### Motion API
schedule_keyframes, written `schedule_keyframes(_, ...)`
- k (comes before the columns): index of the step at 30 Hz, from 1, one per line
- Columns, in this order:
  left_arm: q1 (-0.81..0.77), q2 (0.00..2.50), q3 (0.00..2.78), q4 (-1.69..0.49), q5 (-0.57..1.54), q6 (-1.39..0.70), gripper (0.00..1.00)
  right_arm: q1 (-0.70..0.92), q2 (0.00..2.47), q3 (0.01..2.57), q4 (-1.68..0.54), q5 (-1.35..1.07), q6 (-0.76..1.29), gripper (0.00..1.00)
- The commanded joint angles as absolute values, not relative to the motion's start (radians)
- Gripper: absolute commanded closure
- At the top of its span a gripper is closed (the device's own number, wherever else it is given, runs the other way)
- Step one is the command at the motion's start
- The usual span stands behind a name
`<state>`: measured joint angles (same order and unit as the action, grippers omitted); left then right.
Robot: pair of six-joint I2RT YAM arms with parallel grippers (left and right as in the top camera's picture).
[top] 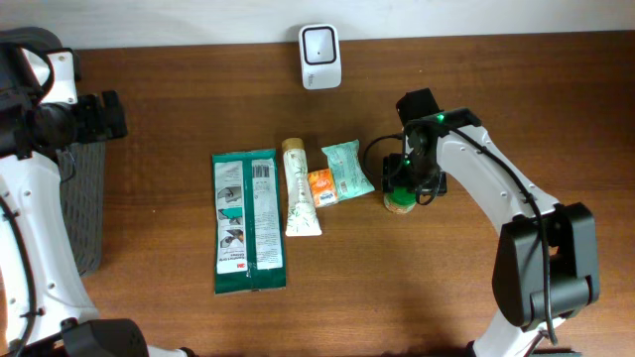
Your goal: Scan the item barcode
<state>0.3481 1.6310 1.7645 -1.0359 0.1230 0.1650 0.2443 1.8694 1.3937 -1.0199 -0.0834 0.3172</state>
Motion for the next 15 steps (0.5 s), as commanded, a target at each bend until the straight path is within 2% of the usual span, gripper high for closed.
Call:
schedule_keyframes(1,0.350,1.615,1.770,-1.035,0.124,0.178,0.01,0.240,1.869,1.446,-1.044,-0.070,0.251,0.30)
schedule_keyframes(3,0.350,1.615,1.770,-1.035,0.123,0.178,0.01,0.239,1.869,1.510,-1.093,-0.070,0.149,0.38)
schedule_keyframes(5,0.350,1.615,1.770,-1.035,0.123,0.178,0.01,0.242,1.867,1.544,-1.148,-0.099,-0.204,0.35)
schedule_keyframes(7,0.350,1.615,1.770,-1.035,0.124,0.178,0.01,0.242,1.867,1.544,-1.176,-0.086,-0.366,0.34)
schedule_keyframes(10,0.350,1.615,1.770,-1.035,0.123,0.178,0.01,0.240,1.871,1.543,-1.144,-0.054,-0.594,0.37)
schedule_keyframes(15,0.350,1.615,1.770,-1.035,0.124,0.178,0.01,0.240,1.888,1.541,-1.145,-0.187,-0.923,0.38)
